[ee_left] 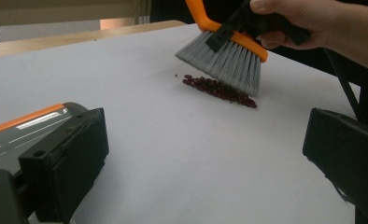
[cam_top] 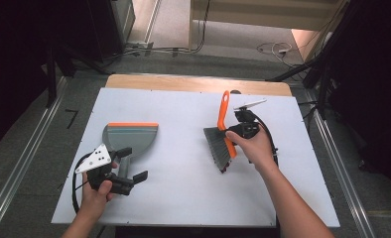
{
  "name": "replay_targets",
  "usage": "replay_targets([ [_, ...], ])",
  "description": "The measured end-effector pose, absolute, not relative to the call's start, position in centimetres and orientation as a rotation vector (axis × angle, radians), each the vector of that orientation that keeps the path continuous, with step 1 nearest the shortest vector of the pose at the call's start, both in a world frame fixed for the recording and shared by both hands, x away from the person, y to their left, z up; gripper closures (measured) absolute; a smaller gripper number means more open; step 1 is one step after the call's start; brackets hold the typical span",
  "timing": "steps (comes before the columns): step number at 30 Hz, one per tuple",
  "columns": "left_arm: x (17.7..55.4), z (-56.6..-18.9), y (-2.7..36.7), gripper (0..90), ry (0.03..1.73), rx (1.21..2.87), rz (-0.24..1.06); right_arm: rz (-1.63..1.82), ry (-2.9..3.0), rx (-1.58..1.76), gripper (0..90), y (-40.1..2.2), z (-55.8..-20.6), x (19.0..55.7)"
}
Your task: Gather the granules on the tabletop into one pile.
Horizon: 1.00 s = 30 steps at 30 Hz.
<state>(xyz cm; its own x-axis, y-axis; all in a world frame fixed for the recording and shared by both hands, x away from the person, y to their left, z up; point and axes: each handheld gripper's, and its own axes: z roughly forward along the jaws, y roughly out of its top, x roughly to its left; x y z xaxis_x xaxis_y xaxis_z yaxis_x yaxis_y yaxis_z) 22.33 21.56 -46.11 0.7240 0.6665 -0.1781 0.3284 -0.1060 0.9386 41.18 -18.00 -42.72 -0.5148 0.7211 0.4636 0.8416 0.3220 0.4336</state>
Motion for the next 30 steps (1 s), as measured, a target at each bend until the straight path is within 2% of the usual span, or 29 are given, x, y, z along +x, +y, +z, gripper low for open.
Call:
replay_targets([
  [7, 22.3, -46.1, 21.5, 1.0, 0.799, 1.705, 0.343, -0.885, -2.704, -1.111, 67.9, -18.3, -39.9, 39.9],
  [14, 22.4, -46.1, 21.4, 1.0, 0.797, 1.708, 0.341, -0.715, -3.023, -0.609, 67.9, -17.1, -40.7, 36.8],
  [23, 22.4, -46.2, 21.4, 1.0, 0.799, 1.709, 0.34, -0.55, -3.04, -0.416, 68.0, -16.0, -42.0, 34.4],
  [30, 22.3, -46.2, 21.4, 1.0, 0.797, 1.71, 0.341, -0.446, -3.088, -0.338, 68.1, -14.9, -43.7, 35.0],
])
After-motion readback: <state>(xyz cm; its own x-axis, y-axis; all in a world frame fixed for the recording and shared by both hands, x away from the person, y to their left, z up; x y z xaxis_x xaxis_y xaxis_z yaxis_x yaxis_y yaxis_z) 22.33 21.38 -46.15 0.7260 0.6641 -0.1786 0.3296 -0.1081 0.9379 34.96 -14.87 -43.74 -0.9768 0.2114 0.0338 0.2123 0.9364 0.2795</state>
